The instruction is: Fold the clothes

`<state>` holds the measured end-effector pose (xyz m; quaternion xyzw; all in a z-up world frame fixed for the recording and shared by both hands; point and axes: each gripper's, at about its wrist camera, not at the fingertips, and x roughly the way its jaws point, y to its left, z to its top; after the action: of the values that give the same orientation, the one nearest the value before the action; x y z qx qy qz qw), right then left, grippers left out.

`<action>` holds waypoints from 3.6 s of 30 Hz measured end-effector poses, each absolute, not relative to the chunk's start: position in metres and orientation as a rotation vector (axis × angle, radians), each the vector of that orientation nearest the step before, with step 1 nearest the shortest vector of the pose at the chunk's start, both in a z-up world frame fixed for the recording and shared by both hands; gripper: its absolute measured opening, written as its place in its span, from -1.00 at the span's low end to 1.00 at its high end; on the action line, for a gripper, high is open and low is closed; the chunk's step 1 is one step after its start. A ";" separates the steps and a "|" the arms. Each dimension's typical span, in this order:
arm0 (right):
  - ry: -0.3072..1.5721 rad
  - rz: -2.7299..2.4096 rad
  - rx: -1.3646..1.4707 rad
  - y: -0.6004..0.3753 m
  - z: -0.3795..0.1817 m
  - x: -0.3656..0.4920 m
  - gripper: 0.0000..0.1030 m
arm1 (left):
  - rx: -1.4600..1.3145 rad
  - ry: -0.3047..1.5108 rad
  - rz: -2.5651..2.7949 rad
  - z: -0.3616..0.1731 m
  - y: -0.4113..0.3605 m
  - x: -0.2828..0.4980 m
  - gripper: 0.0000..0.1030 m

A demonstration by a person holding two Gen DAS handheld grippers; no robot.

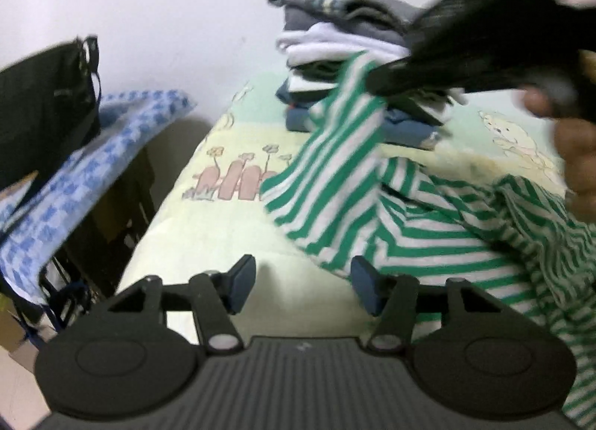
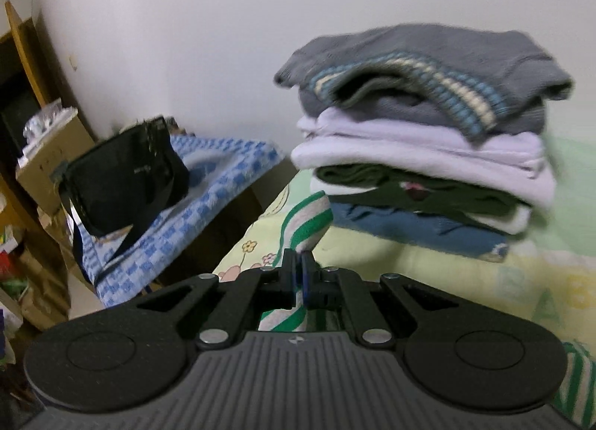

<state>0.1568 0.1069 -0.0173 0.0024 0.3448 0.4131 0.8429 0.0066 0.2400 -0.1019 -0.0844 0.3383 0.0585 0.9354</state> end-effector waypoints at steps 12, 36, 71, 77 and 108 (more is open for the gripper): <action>0.653 0.887 0.159 0.004 0.005 0.155 -0.94 | -0.202 0.662 0.024 -0.066 0.166 0.034 -1.00; 0.817 0.611 0.401 -0.195 -0.059 0.161 -0.22 | 0.285 0.699 -0.258 -0.072 0.000 -0.004 -0.30; 0.810 0.363 0.423 -0.178 -0.074 0.170 -0.22 | 0.165 0.733 -0.452 -0.073 -0.014 0.051 -0.77; 0.759 0.363 0.301 -0.172 -0.062 0.164 -0.92 | 0.214 0.662 -0.520 -0.060 -0.033 0.032 -0.84; 0.924 0.516 0.317 -0.182 -0.091 0.092 -0.87 | 0.168 0.795 -0.166 -0.085 0.075 0.166 -0.28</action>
<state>0.0923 -0.1820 -0.0911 0.1503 0.4390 0.2450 0.8513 0.1664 0.0752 -0.0849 0.0818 0.3862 -0.0805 0.9153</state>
